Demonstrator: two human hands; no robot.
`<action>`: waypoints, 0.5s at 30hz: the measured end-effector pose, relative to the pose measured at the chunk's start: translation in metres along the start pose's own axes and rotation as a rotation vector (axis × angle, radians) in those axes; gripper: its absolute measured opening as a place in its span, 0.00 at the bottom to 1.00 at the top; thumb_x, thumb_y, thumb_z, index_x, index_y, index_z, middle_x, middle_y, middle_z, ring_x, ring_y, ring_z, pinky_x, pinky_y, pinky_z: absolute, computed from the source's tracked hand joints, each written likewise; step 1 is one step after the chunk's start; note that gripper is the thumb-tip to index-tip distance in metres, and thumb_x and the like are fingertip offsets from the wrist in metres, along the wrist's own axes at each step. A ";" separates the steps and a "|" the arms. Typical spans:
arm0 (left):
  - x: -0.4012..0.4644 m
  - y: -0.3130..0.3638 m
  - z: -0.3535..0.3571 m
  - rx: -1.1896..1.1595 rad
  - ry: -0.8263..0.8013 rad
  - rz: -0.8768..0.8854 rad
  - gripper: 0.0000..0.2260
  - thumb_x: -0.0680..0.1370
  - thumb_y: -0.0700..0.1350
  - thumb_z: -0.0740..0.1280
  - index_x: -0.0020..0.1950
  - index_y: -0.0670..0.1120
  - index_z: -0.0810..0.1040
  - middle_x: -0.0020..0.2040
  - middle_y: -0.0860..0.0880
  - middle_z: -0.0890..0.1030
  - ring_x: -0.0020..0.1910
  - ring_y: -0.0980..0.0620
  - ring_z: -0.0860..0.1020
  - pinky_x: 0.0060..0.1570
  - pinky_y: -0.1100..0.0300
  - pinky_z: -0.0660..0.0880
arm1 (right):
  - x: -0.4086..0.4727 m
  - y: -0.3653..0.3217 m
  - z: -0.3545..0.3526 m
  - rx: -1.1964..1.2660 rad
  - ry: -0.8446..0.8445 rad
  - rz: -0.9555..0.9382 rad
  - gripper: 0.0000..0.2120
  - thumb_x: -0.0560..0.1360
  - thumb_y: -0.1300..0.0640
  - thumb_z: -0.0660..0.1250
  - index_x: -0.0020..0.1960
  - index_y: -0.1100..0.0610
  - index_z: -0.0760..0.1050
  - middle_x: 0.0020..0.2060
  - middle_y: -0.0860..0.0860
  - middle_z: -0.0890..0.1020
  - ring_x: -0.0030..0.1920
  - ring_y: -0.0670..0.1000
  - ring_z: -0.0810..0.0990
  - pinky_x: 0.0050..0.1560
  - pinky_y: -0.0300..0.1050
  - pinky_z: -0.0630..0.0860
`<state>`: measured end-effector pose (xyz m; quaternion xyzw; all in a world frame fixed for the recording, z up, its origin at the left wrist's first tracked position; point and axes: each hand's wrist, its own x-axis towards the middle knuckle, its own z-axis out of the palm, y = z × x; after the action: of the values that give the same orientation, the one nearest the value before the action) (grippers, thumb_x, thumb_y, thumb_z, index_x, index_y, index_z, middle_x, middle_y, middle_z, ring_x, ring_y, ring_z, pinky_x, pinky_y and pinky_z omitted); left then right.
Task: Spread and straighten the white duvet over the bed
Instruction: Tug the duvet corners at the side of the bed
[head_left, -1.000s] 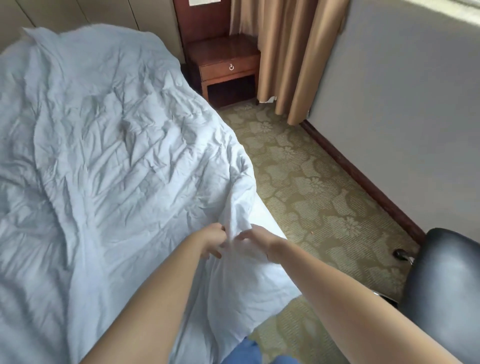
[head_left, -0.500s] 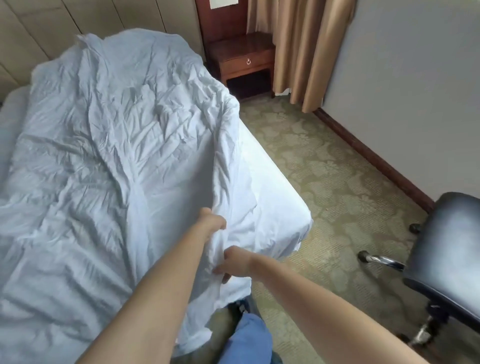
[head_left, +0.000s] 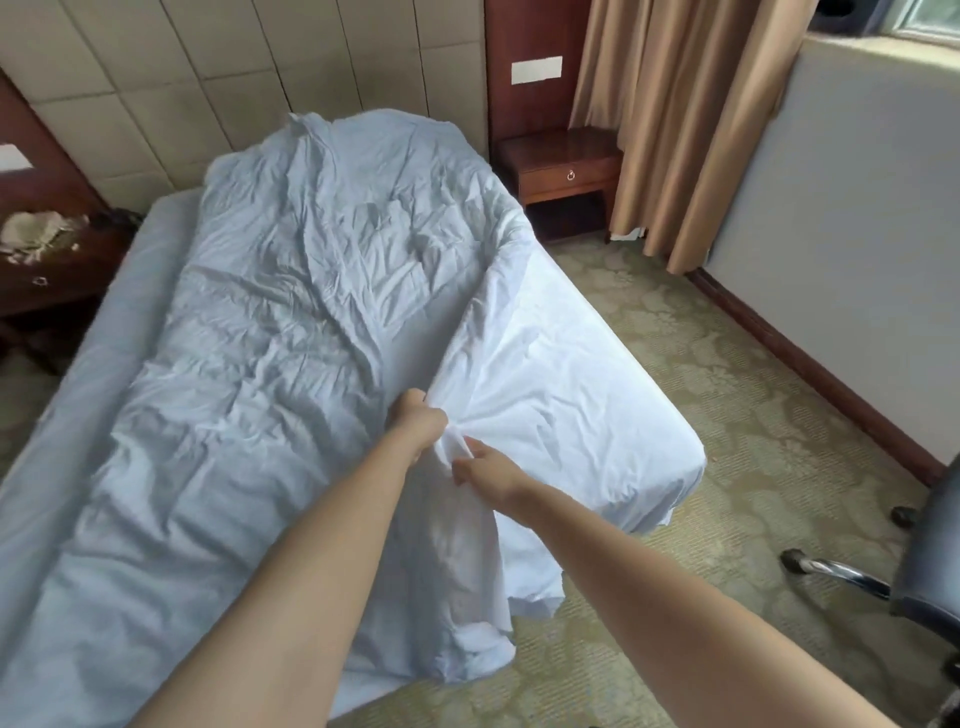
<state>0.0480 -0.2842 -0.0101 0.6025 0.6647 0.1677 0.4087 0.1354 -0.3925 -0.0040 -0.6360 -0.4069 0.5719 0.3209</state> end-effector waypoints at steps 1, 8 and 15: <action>0.007 -0.011 -0.019 -0.009 0.006 0.017 0.09 0.71 0.38 0.66 0.50 0.38 0.78 0.50 0.41 0.81 0.50 0.41 0.80 0.46 0.55 0.77 | 0.003 -0.012 0.017 -0.022 -0.016 -0.015 0.23 0.66 0.61 0.58 0.60 0.59 0.74 0.45 0.53 0.78 0.45 0.51 0.75 0.48 0.44 0.73; 0.048 -0.108 -0.195 -0.032 0.029 0.068 0.06 0.72 0.36 0.65 0.36 0.41 0.71 0.36 0.45 0.74 0.38 0.46 0.74 0.32 0.63 0.67 | 0.049 -0.085 0.191 -0.084 -0.009 -0.041 0.21 0.65 0.60 0.59 0.58 0.58 0.75 0.38 0.49 0.76 0.38 0.49 0.74 0.41 0.40 0.71; 0.051 -0.252 -0.388 -0.176 0.104 -0.108 0.06 0.72 0.35 0.68 0.36 0.41 0.74 0.37 0.42 0.76 0.35 0.48 0.74 0.36 0.58 0.70 | 0.097 -0.145 0.390 -0.188 -0.207 -0.055 0.20 0.64 0.58 0.60 0.53 0.65 0.77 0.36 0.52 0.75 0.34 0.49 0.72 0.35 0.40 0.67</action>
<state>-0.4053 -0.1866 0.0285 0.5182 0.6990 0.2341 0.4336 -0.2705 -0.2624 0.0229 -0.5892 -0.5070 0.5849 0.2318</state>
